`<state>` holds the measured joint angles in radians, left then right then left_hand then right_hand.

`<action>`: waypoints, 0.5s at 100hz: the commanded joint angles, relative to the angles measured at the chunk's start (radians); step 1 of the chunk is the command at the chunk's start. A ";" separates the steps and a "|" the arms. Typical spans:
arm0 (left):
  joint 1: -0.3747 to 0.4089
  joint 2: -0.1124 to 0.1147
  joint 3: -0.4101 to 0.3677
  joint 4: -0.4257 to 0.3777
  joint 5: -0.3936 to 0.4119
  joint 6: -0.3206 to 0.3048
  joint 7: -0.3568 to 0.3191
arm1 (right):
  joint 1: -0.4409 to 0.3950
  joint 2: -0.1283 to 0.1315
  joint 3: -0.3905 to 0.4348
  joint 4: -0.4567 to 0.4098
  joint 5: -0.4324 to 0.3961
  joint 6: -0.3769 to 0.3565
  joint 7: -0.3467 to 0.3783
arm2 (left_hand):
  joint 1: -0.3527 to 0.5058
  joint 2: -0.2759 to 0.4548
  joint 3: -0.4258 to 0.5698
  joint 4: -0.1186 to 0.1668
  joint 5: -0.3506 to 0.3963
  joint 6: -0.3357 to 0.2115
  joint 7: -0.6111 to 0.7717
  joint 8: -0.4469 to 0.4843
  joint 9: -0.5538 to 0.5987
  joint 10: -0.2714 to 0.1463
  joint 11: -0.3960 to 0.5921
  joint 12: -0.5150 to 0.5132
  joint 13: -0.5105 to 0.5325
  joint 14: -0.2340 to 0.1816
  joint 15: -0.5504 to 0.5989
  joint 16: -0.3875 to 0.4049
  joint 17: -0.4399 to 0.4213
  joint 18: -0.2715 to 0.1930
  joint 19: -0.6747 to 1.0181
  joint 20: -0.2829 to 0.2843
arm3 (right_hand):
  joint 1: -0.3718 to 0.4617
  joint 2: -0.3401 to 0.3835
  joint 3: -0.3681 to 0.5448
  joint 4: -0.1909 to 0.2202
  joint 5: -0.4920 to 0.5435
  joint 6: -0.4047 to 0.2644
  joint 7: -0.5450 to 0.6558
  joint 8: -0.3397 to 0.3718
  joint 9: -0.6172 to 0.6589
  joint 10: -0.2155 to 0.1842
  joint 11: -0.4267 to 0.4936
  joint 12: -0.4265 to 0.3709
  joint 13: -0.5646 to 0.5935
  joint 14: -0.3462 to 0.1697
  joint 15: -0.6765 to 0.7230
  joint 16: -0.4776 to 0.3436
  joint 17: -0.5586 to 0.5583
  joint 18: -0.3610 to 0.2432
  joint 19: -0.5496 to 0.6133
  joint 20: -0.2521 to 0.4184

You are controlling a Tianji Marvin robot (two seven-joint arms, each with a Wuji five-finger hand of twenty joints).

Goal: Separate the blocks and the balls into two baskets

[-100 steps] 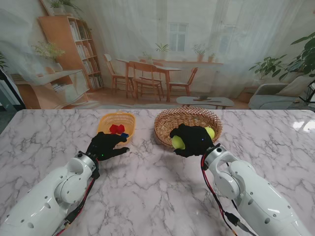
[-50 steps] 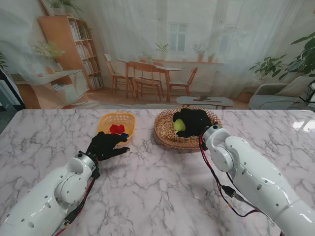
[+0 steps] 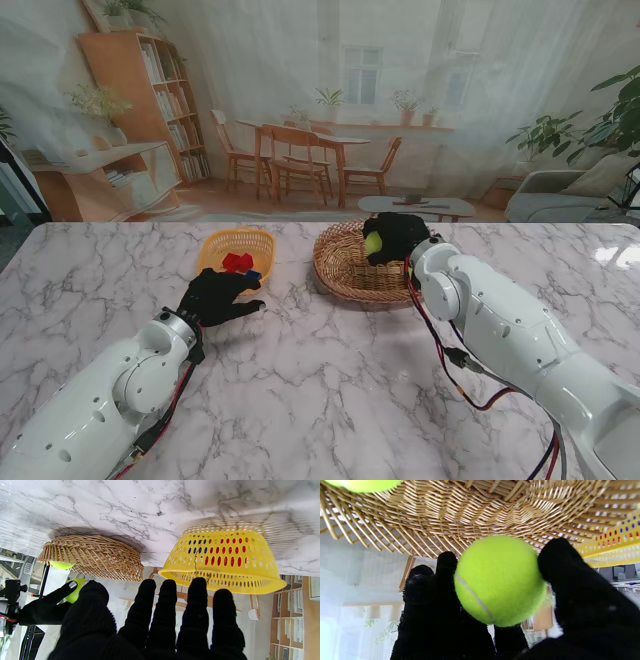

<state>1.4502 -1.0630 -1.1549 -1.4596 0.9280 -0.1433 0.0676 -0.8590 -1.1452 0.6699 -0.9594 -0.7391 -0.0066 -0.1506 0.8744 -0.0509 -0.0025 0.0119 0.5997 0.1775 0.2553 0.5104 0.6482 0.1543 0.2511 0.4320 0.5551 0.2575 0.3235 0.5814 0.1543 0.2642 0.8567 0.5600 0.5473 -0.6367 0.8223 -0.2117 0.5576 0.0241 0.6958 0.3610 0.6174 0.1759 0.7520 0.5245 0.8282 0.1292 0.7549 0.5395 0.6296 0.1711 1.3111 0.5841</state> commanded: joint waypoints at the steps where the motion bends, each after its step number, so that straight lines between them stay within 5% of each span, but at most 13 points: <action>1: -0.002 -0.001 0.004 0.004 0.000 -0.004 -0.014 | 0.024 -0.017 -0.017 0.032 -0.012 -0.004 -0.009 | -0.011 0.046 -0.020 -0.011 0.011 -0.018 0.009 0.000 0.003 -0.003 -0.003 -0.001 -0.004 0.007 -0.003 0.007 -0.010 0.021 -0.021 0.017 | 0.111 0.121 0.059 0.003 0.038 -0.072 0.173 0.005 -0.033 -0.036 0.003 -0.013 -0.030 -0.043 -0.064 -0.021 -0.018 -0.016 -0.023 -0.017; 18: -0.003 -0.002 0.004 0.006 -0.002 -0.006 -0.009 | 0.084 -0.051 -0.098 0.143 0.037 -0.019 -0.045 | -0.011 0.045 -0.020 -0.011 0.011 -0.017 0.009 0.000 0.003 -0.002 -0.003 -0.001 -0.005 0.007 -0.003 0.006 -0.011 0.020 -0.021 0.017 | 0.053 0.143 0.070 0.032 0.014 -0.068 0.086 0.003 -0.079 -0.034 -0.058 -0.086 -0.070 -0.037 -0.152 -0.082 -0.066 -0.002 -0.071 -0.051; 24: -0.003 -0.002 0.005 0.006 -0.002 -0.006 -0.008 | 0.099 -0.062 -0.123 0.174 0.053 -0.020 -0.051 | -0.011 0.045 -0.021 -0.011 0.011 -0.017 0.009 0.000 0.003 -0.002 -0.003 -0.001 -0.003 0.007 -0.003 0.007 -0.011 0.021 -0.021 0.017 | -0.019 0.158 0.077 0.105 0.000 -0.053 -0.032 0.083 -0.106 -0.032 -0.078 -0.131 -0.095 -0.030 -0.182 -0.106 -0.097 0.006 -0.090 -0.074; 50: -0.004 -0.001 0.007 0.006 0.000 -0.008 -0.012 | 0.135 -0.101 -0.200 0.283 0.108 -0.023 -0.058 | -0.012 0.045 -0.021 -0.011 0.010 -0.017 0.009 0.000 0.003 -0.002 -0.003 -0.001 -0.003 0.006 -0.003 0.006 -0.011 0.021 -0.021 0.017 | -0.159 0.177 -0.003 0.115 -0.122 -0.024 -0.145 0.067 -0.222 -0.036 -0.163 -0.208 -0.269 0.016 -0.381 -0.230 -0.299 0.053 -0.211 -0.179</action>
<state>1.4484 -1.0632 -1.1516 -1.4565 0.9270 -0.1474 0.0700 -0.7252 -1.2373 0.4767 -0.6879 -0.6367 -0.0332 -0.2158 0.8744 -0.0509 -0.0025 0.0119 0.5997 0.1772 0.2558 0.5104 0.6482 0.1543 0.2511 0.4320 0.5551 0.2575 0.3235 0.5814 0.1543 0.2642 0.8567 0.5600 0.4381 -0.4892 0.8338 -0.1185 0.4782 0.0099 0.5763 0.4179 0.4441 0.1381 0.6175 0.3333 0.6033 0.1300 0.4307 0.3426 0.3722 0.1997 1.1203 0.4407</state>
